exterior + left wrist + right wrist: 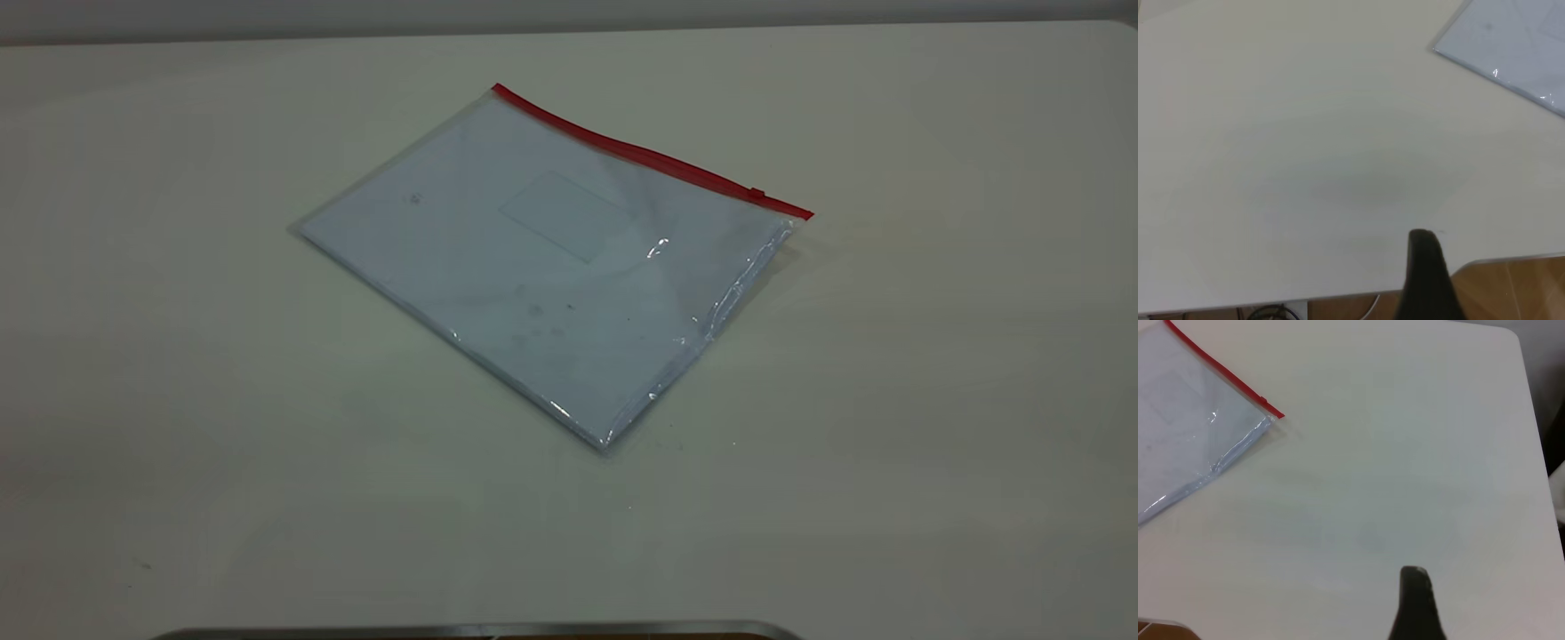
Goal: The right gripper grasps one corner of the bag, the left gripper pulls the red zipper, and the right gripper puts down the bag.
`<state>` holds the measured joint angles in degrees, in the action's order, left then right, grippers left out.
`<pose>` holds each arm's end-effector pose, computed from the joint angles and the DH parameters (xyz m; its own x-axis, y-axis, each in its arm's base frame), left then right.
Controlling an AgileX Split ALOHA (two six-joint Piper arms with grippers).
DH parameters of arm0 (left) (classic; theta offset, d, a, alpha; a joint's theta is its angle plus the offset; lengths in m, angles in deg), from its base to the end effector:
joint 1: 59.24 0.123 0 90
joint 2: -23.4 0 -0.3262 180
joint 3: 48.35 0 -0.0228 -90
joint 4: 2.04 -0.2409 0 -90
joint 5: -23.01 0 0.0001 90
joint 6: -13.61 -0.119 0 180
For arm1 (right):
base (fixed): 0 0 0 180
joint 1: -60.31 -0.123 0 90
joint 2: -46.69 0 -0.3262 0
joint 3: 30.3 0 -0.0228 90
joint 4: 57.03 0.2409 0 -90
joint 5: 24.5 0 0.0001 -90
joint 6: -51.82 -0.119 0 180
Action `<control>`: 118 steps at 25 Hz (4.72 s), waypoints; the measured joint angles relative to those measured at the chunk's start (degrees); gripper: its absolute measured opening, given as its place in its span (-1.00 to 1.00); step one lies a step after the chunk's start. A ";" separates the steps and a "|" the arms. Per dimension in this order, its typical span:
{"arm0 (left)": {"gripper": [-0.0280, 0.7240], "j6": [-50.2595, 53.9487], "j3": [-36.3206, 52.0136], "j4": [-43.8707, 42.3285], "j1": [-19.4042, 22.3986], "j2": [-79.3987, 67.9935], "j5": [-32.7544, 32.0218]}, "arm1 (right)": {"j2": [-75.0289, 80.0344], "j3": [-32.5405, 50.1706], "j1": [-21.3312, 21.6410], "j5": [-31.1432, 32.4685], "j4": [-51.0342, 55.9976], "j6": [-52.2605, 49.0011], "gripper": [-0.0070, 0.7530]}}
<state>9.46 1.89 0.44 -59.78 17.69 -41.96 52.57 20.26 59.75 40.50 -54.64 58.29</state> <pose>-0.0358 -0.0043 0.2481 -0.5104 0.0589 -0.8579 0.0708 0.9971 0.0263 -0.0350 0.0042 0.2465 -0.5149 -0.1001 -0.8514 -0.0914 0.9939 -0.0616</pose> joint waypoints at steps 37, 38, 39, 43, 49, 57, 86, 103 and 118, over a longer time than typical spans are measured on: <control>0.61 7.74 -22.61 -0.76 0.00 -46.71 12.81 | 20.43 -11.52 0.00 -1.86 8.28 -2.44 0.57; 0.61 7.74 -23.77 0.04 0.00 -49.72 14.07 | 23.07 -11.54 0.00 -2.03 9.48 -1.37 0.57; 0.61 7.55 -25.16 0.86 0.00 -53.26 15.72 | 25.26 -11.54 0.00 -2.25 10.90 -0.29 0.57; 0.61 4.81 -29.80 4.93 0.05 -65.95 20.75 | 34.61 -11.54 0.00 -5.17 14.46 2.98 0.57; 0.61 -4.31 -34.28 11.77 0.26 -81.35 27.48 | 48.84 -11.54 0.00 -13.96 17.71 4.57 0.57; 0.61 -24.51 -41.47 22.68 -1.92 -98.51 31.58 | 73.61 -11.54 -2.96 -30.87 22.46 13.04 0.57; 0.61 -34.66 -44.88 27.60 -7.97 -110.71 30.88 | 132.24 -41.14 -5.56 -34.08 63.08 64.12 0.57; 0.61 -34.52 -44.88 29.80 -8.04 -110.71 30.88 | 143.22 -41.32 -0.80 -25.51 92.37 93.76 0.57; 0.61 -34.54 -44.88 29.80 -8.04 -110.71 30.94 | 145.74 -41.50 -0.80 -20.63 99.65 98.25 0.56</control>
<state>-25.07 -42.99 30.24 -67.82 -93.01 -11.03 198.31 -21.23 58.95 19.87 45.01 156.54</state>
